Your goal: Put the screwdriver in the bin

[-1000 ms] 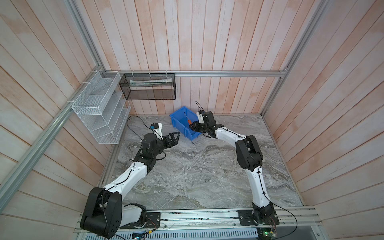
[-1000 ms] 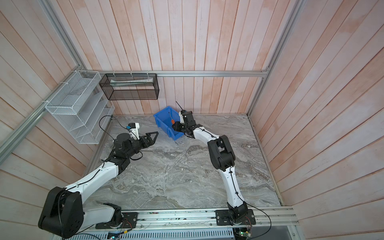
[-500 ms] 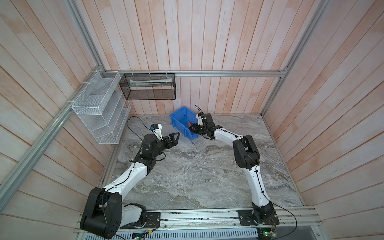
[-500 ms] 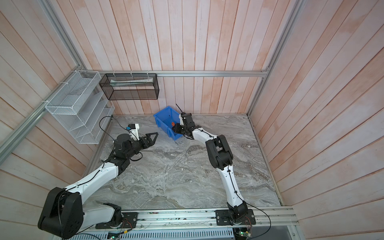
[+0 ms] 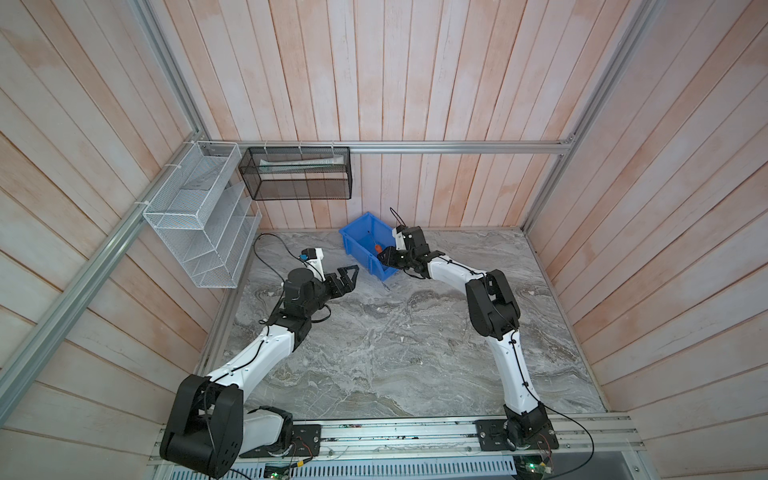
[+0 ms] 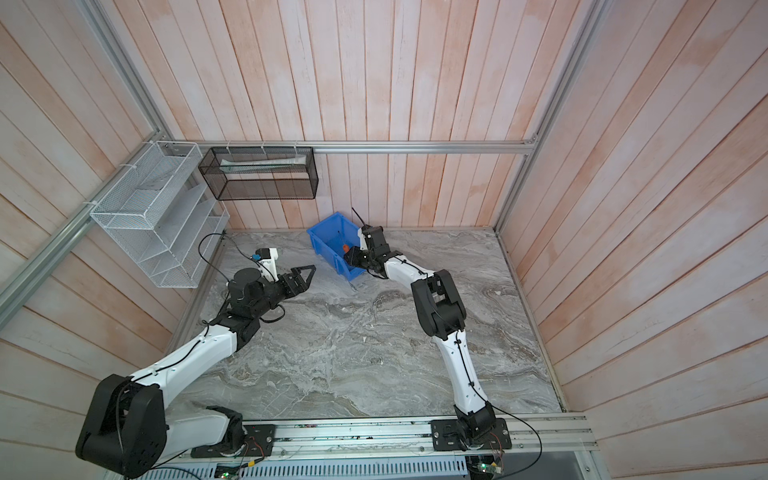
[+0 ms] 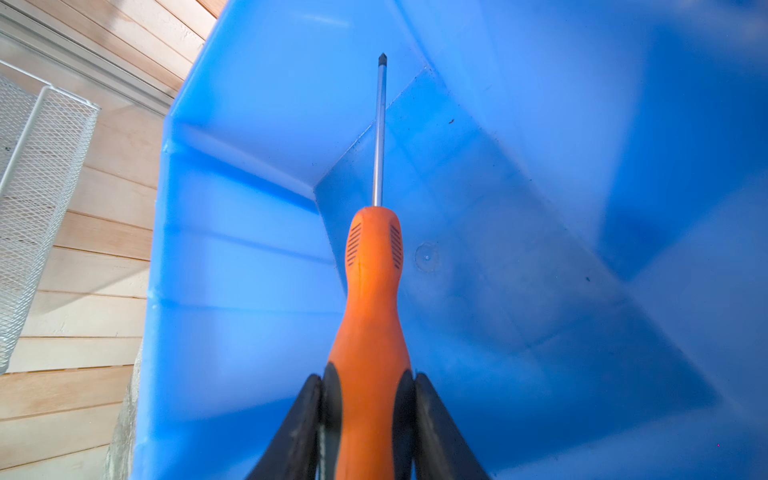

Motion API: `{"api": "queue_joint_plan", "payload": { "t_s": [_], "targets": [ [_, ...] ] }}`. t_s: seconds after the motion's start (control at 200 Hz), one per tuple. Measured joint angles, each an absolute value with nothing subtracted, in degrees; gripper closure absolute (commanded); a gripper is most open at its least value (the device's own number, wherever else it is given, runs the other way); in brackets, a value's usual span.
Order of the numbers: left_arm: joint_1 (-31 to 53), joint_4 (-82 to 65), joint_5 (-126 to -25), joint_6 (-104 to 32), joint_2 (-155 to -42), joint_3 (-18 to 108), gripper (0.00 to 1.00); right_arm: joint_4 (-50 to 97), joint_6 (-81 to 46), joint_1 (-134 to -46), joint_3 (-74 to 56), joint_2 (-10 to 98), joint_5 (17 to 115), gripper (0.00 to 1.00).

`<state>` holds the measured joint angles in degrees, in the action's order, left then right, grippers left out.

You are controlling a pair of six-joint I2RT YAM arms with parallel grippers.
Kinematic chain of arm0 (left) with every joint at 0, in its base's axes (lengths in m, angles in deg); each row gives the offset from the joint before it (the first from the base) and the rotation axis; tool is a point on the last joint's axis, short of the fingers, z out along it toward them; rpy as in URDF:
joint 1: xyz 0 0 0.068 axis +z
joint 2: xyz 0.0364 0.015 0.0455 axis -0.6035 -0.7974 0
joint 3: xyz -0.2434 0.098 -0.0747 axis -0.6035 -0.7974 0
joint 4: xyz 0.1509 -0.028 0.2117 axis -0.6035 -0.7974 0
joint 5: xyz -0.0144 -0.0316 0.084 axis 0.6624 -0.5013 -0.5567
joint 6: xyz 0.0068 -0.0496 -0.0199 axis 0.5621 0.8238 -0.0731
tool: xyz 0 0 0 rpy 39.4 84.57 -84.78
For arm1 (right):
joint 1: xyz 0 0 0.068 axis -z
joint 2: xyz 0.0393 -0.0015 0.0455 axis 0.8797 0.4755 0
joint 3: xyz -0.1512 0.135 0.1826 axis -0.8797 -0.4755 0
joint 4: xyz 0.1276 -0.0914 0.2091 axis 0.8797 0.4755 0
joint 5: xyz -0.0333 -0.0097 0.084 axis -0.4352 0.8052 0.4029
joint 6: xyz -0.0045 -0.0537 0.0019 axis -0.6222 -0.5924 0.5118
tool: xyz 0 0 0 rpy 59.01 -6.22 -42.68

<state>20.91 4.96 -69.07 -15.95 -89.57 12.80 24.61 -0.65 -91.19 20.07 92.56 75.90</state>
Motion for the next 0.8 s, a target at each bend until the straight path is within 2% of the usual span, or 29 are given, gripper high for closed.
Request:
{"api": "queue_joint_plan", "payload": {
  "t_s": [0.17,0.215,0.705,0.74,0.8],
  "targets": [
    [20.9,4.6,-69.8,-15.9,-89.2,10.9,0.00,23.6,-0.3,-91.2,20.1,92.6,76.4,0.54],
    [20.9,4.5,-70.0,-16.0,-89.0,10.8,0.00,23.6,-0.3,-91.2,20.1,92.6,76.5,0.49],
    [20.9,4.3,-70.9,-16.2,-88.2,10.9,0.00,23.1,-0.6,-91.2,19.8,89.4,76.8,0.46],
    [20.9,4.1,-71.0,-16.5,-88.2,11.1,0.00,23.2,-0.8,-91.2,19.6,88.3,76.8,0.40],
    [20.9,3.4,-71.3,-16.8,-88.2,11.7,0.00,23.0,-1.2,-91.2,19.2,86.1,76.6,0.39]
  ]
}}
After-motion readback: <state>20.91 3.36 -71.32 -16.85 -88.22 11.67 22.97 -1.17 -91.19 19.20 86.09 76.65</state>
